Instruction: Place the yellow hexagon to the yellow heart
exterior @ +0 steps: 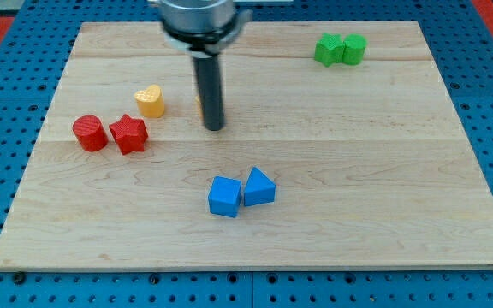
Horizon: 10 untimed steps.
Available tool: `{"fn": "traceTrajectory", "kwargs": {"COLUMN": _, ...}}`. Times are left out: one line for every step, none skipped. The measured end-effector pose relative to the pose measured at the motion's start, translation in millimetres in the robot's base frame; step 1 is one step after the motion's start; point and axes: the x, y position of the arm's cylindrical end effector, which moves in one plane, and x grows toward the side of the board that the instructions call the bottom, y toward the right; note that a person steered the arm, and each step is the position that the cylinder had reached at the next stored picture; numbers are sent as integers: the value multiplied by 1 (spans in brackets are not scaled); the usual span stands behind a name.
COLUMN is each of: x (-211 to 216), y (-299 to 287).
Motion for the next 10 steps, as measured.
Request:
{"fn": "traceTrajectory", "kwargs": {"x": 0, "y": 18}}
{"fn": "traceTrajectory", "kwargs": {"x": -25, "y": 34}}
{"fn": "traceTrajectory", "kwargs": {"x": -28, "y": 34}}
{"fn": "traceTrajectory", "kwargs": {"x": -28, "y": 33}}
{"fn": "traceTrajectory", "kwargs": {"x": -31, "y": -23}}
{"fn": "traceTrajectory", "kwargs": {"x": -31, "y": -74}}
{"fn": "traceTrajectory", "kwargs": {"x": -31, "y": -74}}
{"fn": "traceTrajectory", "kwargs": {"x": -19, "y": -62}}
{"fn": "traceTrajectory", "kwargs": {"x": 14, "y": -56}}
{"fn": "traceTrajectory", "kwargs": {"x": 14, "y": -56}}
